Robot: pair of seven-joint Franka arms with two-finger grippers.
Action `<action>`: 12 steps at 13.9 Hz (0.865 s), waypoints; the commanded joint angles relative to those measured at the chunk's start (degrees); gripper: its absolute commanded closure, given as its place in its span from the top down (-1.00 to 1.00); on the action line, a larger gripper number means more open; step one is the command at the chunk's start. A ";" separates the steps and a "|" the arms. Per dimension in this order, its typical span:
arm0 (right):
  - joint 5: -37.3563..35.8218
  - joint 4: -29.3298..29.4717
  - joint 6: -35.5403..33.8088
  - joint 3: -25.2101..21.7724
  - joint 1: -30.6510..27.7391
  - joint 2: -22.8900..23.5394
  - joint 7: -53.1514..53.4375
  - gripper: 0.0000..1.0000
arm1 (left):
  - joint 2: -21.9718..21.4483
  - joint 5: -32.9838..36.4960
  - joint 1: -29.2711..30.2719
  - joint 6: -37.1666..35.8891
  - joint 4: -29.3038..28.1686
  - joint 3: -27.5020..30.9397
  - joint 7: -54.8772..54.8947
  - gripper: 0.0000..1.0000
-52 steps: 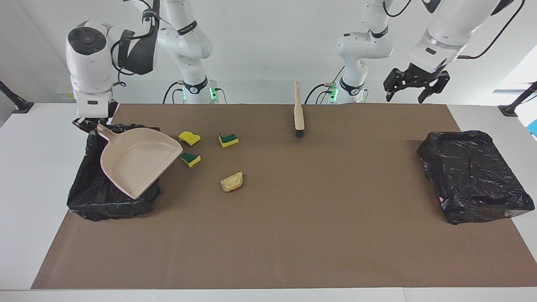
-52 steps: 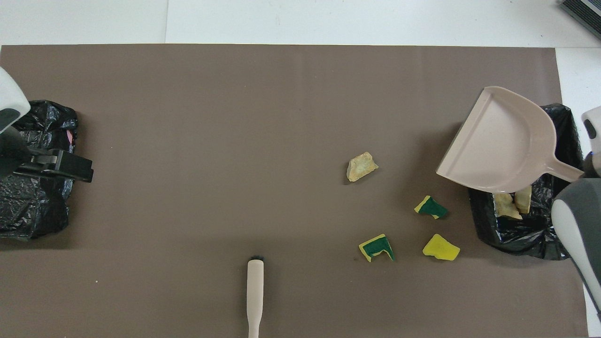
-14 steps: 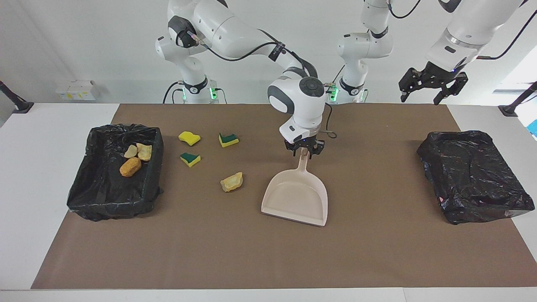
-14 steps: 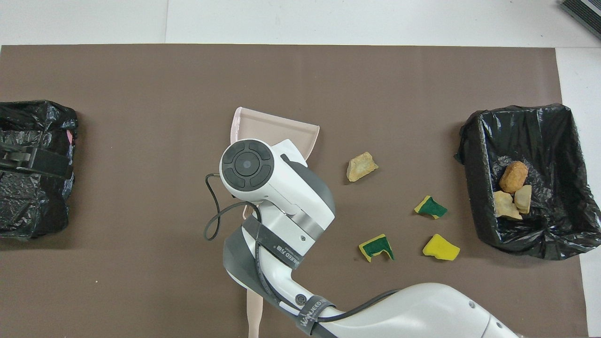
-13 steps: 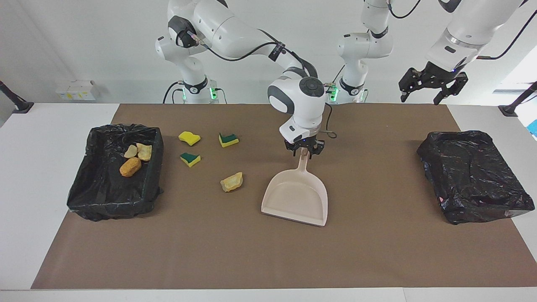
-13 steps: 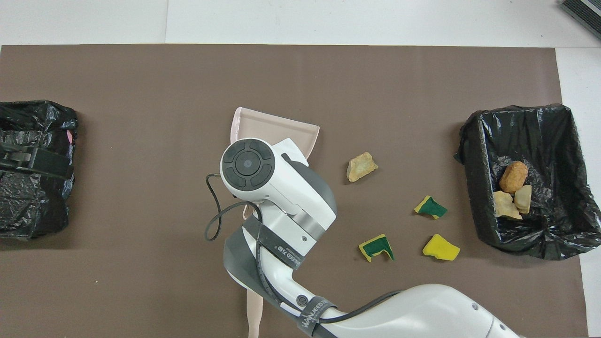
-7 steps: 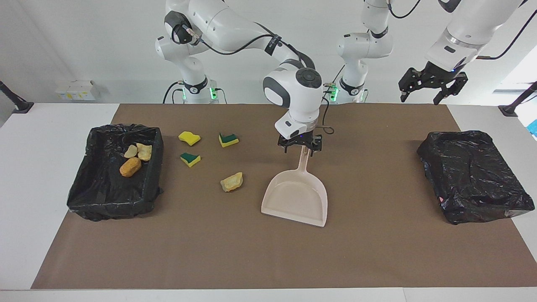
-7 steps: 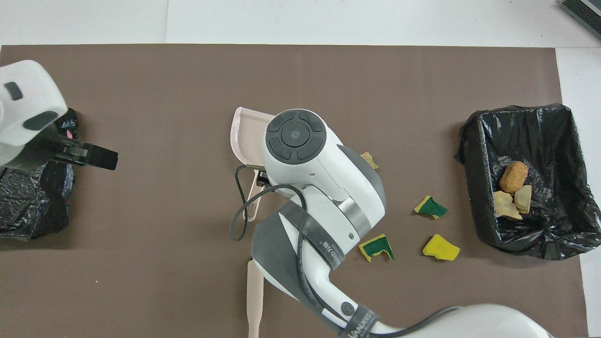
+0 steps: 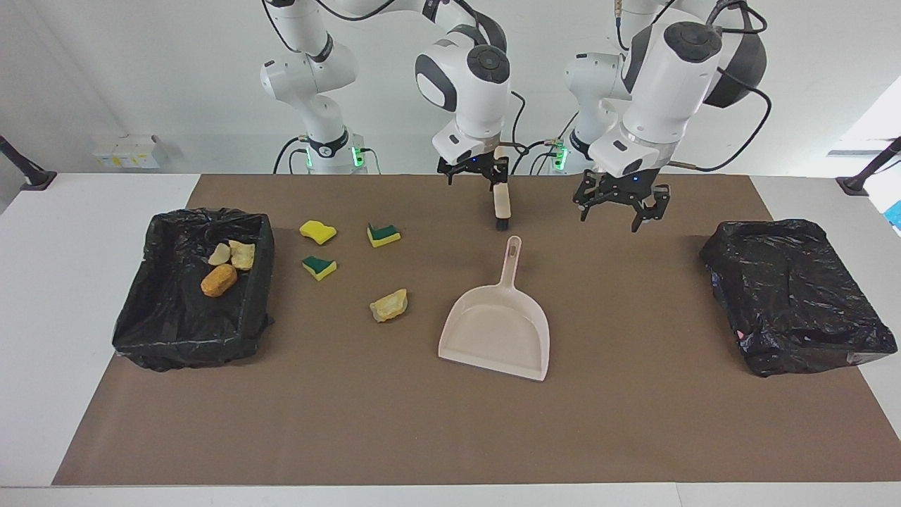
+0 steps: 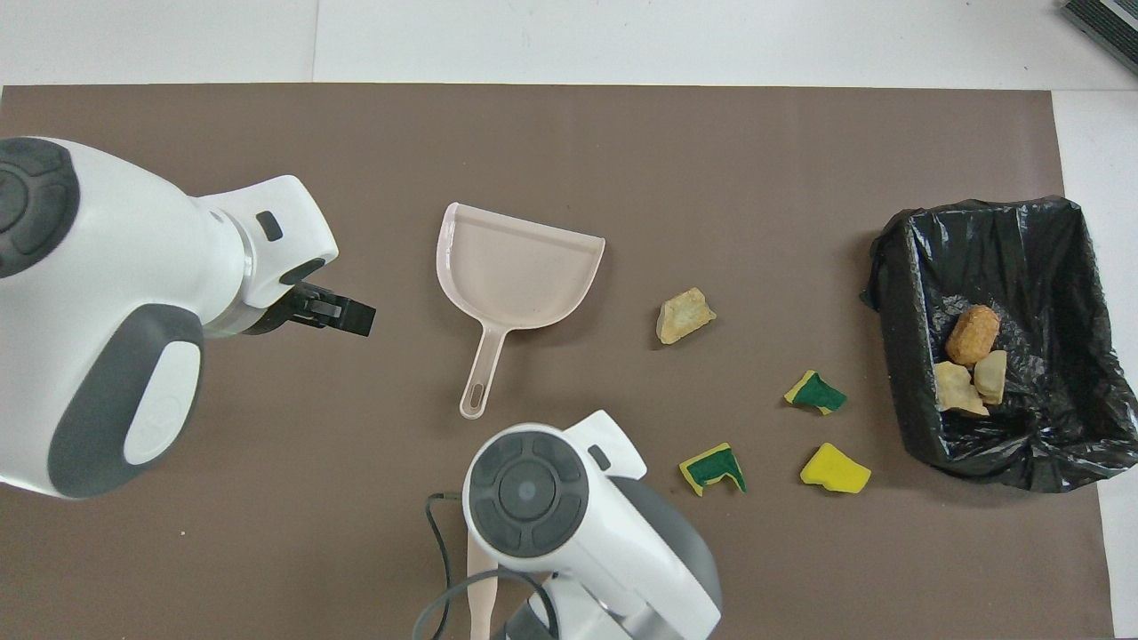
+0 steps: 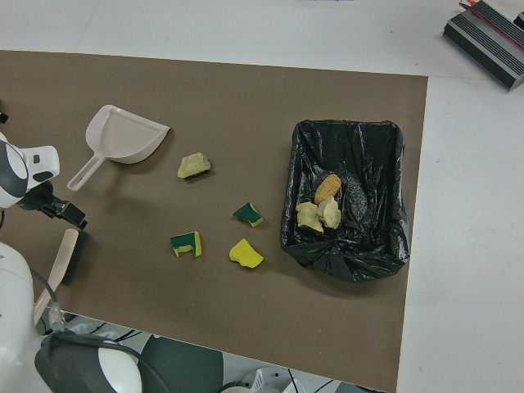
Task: Sweep and dump trash in bin
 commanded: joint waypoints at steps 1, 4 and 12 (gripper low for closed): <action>6.69 -13.72 7.63 -0.19 3.42 -10.27 1.42 1.00 | 3.46 0.75 -4.29 4.15 -1.11 0.89 -6.13 1.00; 11.54 -22.94 14.12 -0.19 9.21 -16.51 5.19 1.00 | 7.16 1.01 -8.51 6.79 -3.37 0.81 -12.29 1.00; 4.56 -24.83 26.80 -0.10 19.52 -7.05 16.63 1.00 | 8.48 0.92 -12.83 22.97 -14.03 0.81 -18.71 1.00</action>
